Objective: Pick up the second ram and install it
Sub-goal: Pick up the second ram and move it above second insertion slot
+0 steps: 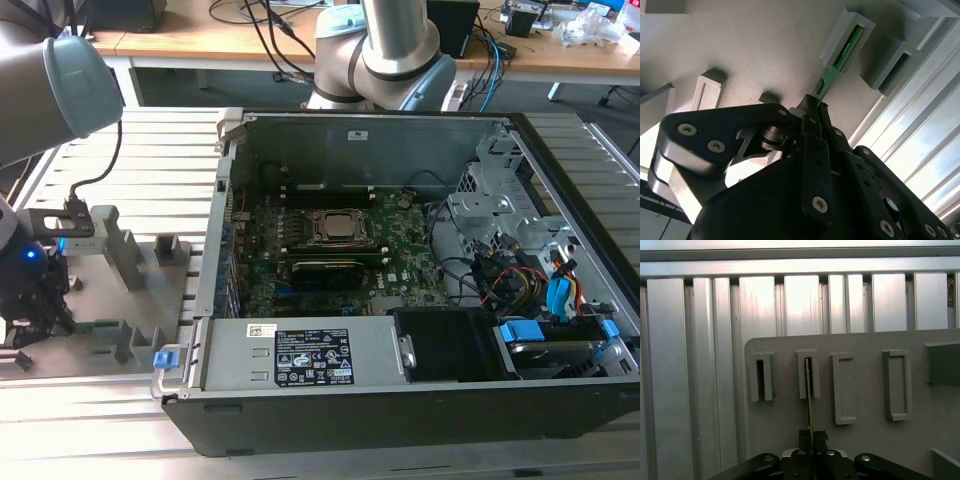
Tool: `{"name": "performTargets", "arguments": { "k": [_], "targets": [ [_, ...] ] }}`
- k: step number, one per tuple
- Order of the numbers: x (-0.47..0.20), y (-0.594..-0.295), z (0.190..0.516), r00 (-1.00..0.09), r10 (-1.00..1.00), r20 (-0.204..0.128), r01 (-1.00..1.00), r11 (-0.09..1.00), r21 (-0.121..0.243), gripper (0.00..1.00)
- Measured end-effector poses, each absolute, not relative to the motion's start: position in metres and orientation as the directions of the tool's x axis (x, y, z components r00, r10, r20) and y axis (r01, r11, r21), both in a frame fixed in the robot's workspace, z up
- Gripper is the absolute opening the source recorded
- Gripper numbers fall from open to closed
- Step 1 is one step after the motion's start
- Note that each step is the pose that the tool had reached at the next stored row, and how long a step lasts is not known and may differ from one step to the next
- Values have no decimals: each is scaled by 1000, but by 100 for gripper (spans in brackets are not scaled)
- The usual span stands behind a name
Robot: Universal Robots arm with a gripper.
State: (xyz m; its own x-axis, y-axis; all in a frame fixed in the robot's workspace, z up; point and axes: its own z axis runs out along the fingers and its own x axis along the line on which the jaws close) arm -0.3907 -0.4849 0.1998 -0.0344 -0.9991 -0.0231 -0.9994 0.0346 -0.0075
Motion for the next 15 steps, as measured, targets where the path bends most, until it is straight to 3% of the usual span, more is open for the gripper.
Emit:
{"name": "performTargets", "arguments": {
  "k": [15],
  "targets": [
    [-391,-485,220,-34,-999,-23,-999,35,-8,14]
  ]
}}
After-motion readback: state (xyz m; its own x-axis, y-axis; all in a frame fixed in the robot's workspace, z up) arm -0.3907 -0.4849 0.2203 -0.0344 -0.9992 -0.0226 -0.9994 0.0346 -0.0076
